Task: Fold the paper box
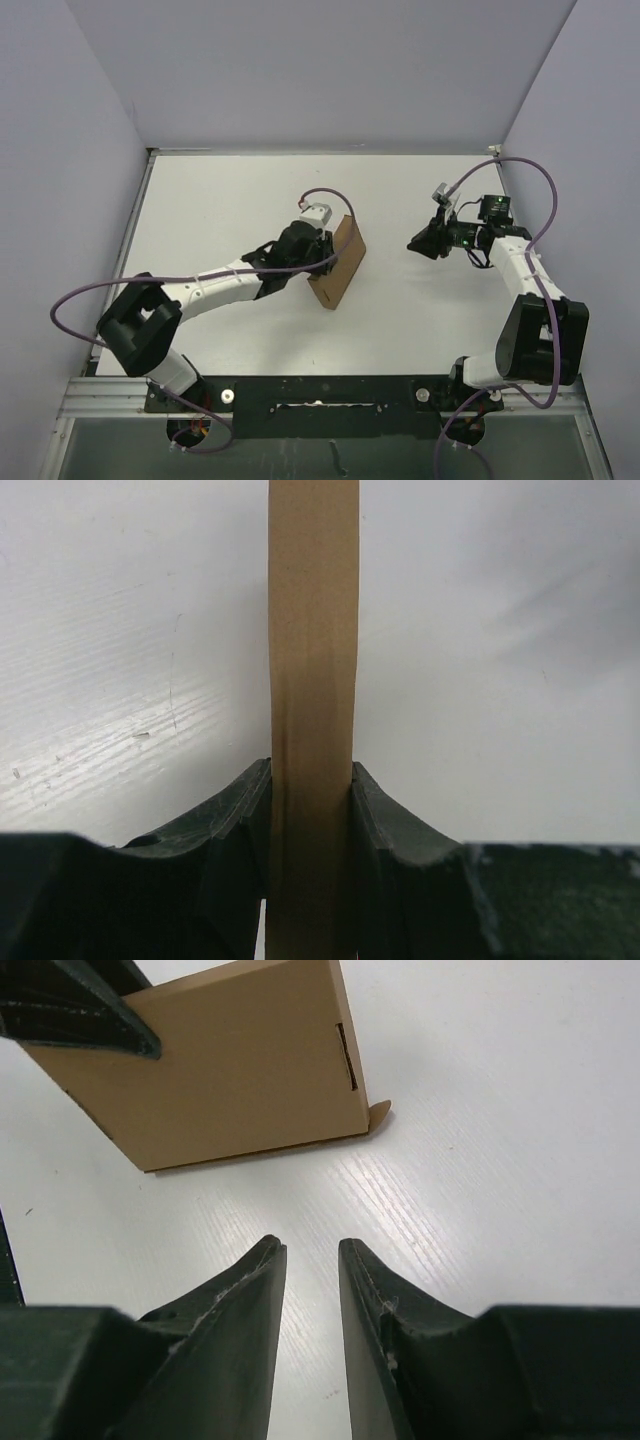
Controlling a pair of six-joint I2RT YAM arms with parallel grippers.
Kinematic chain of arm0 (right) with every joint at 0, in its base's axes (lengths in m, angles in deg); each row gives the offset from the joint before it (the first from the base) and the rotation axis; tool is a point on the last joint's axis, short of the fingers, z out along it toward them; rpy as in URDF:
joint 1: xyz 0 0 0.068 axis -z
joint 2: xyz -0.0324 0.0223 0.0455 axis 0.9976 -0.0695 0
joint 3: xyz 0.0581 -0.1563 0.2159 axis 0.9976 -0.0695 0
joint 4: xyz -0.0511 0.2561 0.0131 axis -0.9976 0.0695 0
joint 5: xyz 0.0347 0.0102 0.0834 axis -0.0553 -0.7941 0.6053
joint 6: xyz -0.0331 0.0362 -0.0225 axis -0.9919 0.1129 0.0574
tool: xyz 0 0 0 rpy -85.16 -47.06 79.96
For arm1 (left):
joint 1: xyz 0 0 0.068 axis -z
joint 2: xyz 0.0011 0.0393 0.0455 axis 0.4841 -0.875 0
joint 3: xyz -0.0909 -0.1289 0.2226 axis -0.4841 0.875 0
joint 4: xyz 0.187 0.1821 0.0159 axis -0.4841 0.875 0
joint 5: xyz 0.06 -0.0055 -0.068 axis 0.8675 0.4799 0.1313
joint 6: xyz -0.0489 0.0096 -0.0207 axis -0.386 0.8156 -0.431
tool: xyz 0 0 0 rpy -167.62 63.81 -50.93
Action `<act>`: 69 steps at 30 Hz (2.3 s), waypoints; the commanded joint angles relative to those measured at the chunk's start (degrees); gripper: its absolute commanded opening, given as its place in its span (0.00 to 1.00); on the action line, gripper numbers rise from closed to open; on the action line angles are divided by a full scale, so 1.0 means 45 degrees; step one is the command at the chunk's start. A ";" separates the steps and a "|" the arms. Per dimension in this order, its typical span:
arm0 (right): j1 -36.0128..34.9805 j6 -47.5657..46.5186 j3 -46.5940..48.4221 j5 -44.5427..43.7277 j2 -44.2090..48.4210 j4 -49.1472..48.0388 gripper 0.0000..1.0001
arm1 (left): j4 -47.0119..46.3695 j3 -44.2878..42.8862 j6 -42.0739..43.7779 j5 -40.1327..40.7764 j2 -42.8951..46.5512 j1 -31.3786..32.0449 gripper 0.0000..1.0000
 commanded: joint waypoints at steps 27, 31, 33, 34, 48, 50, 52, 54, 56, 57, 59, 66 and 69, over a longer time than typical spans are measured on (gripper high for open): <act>-0.2374 0.6720 -0.0569 -0.3157 -0.2765 -0.3509 0.43 | -0.9443 0.4011 -0.1238 -1.1390 -0.0905 -0.4499 0.18; -0.2349 0.6691 -0.0505 -0.3293 -0.3002 -0.3457 0.35 | -0.9950 0.4082 -0.1487 -1.1582 -0.1168 -0.4628 0.18; -0.2346 0.6703 -0.0412 -0.3315 -0.3149 -0.3415 0.35 | -1.0115 0.4101 -0.1585 -1.1678 -0.1281 -0.4649 0.18; -0.2341 0.6710 -0.0399 -0.3332 -0.3181 -0.3449 0.35 | -1.0193 0.4111 -0.1609 -1.1733 -0.1336 -0.4667 0.18; -0.2311 0.6685 -0.0165 -0.3099 -0.4022 -0.3352 0.21 | -1.1042 0.4297 -0.2027 -1.2183 -0.1812 -0.4833 0.18; -0.2298 0.6664 -0.0179 -0.2983 -0.4025 -0.3373 0.19 | -1.1046 0.4297 -0.2068 -1.2196 -0.1869 -0.4843 0.18; -0.2302 0.6652 -0.0173 -0.2840 -0.4010 -0.3414 0.19 | -1.1070 0.4297 -0.2144 -1.2173 -0.1970 -0.4880 0.18; -0.2296 0.6627 -0.0173 -0.2684 -0.3956 -0.3455 0.21 | -1.1106 0.4315 -0.2299 -1.2124 -0.2043 -0.4930 0.17; -0.2274 0.6627 -0.0209 -0.2573 -0.3914 -0.3577 0.24 | -1.1339 0.4386 -0.2469 -1.2108 -0.2120 -0.4960 0.17; -0.2264 0.6659 -0.0235 -0.2531 -0.3894 -0.3650 0.24 | -1.1437 0.4420 -0.2547 -1.2094 -0.2161 -0.4977 0.17; -0.2212 0.6754 -0.0334 -0.2477 -0.3872 -0.3943 0.25 | -1.1601 0.4479 -0.2668 -1.2086 -0.2240 -0.5000 0.17; -0.1878 0.7511 -0.0477 -0.1630 -0.4100 -0.4612 0.24 | -1.2120 0.4638 -0.2975 -1.2129 -0.2437 -0.5040 0.16; -0.1365 0.8394 -0.0781 -0.0923 -0.4011 -0.5334 0.25 | -1.2118 0.4672 -0.2960 -1.2103 -0.2418 -0.5077 0.16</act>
